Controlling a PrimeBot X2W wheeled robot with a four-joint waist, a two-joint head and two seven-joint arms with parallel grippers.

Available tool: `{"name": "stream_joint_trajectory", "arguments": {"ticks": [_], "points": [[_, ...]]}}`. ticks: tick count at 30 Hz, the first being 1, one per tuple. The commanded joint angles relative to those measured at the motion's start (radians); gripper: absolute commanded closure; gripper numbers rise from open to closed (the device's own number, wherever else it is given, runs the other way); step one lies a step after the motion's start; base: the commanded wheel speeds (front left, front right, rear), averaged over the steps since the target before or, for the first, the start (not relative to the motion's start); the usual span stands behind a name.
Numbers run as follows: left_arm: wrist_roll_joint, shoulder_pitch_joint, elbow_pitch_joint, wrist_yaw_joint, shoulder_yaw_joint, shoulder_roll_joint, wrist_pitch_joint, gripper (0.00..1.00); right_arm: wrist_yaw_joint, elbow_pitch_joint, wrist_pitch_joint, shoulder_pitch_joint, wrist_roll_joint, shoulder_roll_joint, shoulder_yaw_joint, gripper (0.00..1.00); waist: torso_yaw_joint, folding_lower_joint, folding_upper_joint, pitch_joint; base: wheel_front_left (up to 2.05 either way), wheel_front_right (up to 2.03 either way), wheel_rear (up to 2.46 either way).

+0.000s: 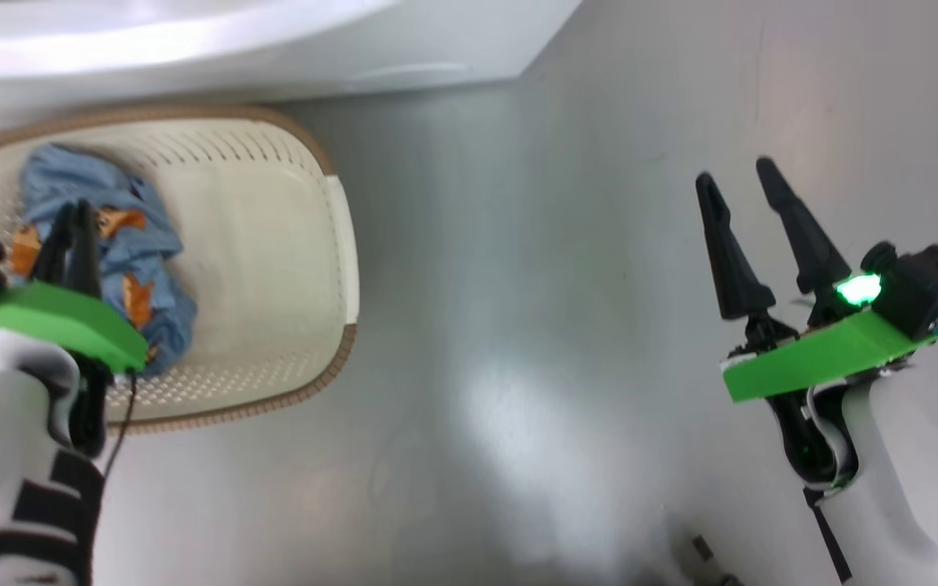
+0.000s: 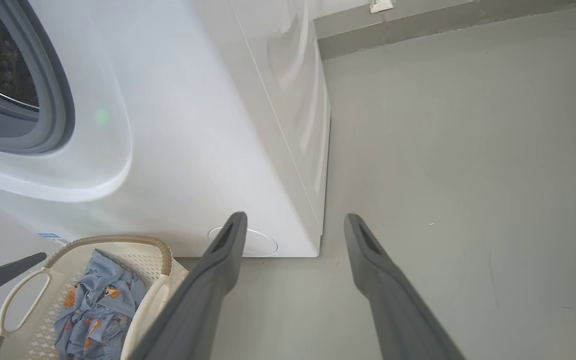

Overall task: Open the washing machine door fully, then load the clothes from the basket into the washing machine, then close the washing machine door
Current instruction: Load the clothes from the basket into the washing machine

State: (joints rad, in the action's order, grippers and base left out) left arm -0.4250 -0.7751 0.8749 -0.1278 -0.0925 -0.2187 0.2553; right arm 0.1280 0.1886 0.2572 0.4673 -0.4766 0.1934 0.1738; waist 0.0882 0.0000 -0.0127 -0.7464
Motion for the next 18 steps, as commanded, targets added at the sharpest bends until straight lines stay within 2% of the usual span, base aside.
{"name": "stream_joint_trajectory", "arguments": {"ticks": [1, 2, 3, 4, 5, 18], "points": [[0.022, 0.067, -0.041, 0.000, 0.043, -0.030, 0.006, 0.67, 0.003, -0.010, 0.005, -0.059, -0.004, 0.007, 0.015, 0.00, -0.020, 0.0000, 0.0000, 0.099, 0.00, 0.00, 0.00], [0.033, 0.088, -0.058, -0.001, 0.053, -0.022, 0.006, 0.53, 0.003, -0.005, 0.005, -0.065, -0.006, 0.008, 0.015, 0.00, -0.021, 0.0000, 0.0000, 0.119, 0.00, 0.00, 0.00], [0.043, 0.110, -0.075, -0.001, 0.063, -0.015, 0.006, 0.34, 0.003, -0.001, 0.005, -0.072, -0.009, 0.010, 0.016, 0.00, -0.022, 0.0000, 0.0000, 0.139, 0.00, 0.00, 0.00], [0.052, 0.131, -0.090, -0.002, 0.071, -0.008, 0.006, 0.11, 0.003, 0.002, 0.005, -0.079, -0.011, 0.011, 0.016, 0.00, -0.024, 0.0000, 0.0000, 0.159, 0.00, 0.00, 0.00], [0.059, 0.152, -0.105, -0.002, 0.078, -0.001, 0.006, 0.00, 0.003, 0.006, 0.005, -0.086, -0.013, 0.013, 0.017, 0.00, -0.025, 0.0000, 0.0000, 0.179, 0.00, 0.00, 0.00], [0.097, 0.426, -0.326, -0.003, 0.102, 0.039, 0.006, 0.00, 0.003, 0.042, 0.005, -0.215, -0.039, 0.046, 0.015, 0.00, -0.031, 0.0000, 0.0000, 0.416, 0.00, 0.00, 0.00]]}}
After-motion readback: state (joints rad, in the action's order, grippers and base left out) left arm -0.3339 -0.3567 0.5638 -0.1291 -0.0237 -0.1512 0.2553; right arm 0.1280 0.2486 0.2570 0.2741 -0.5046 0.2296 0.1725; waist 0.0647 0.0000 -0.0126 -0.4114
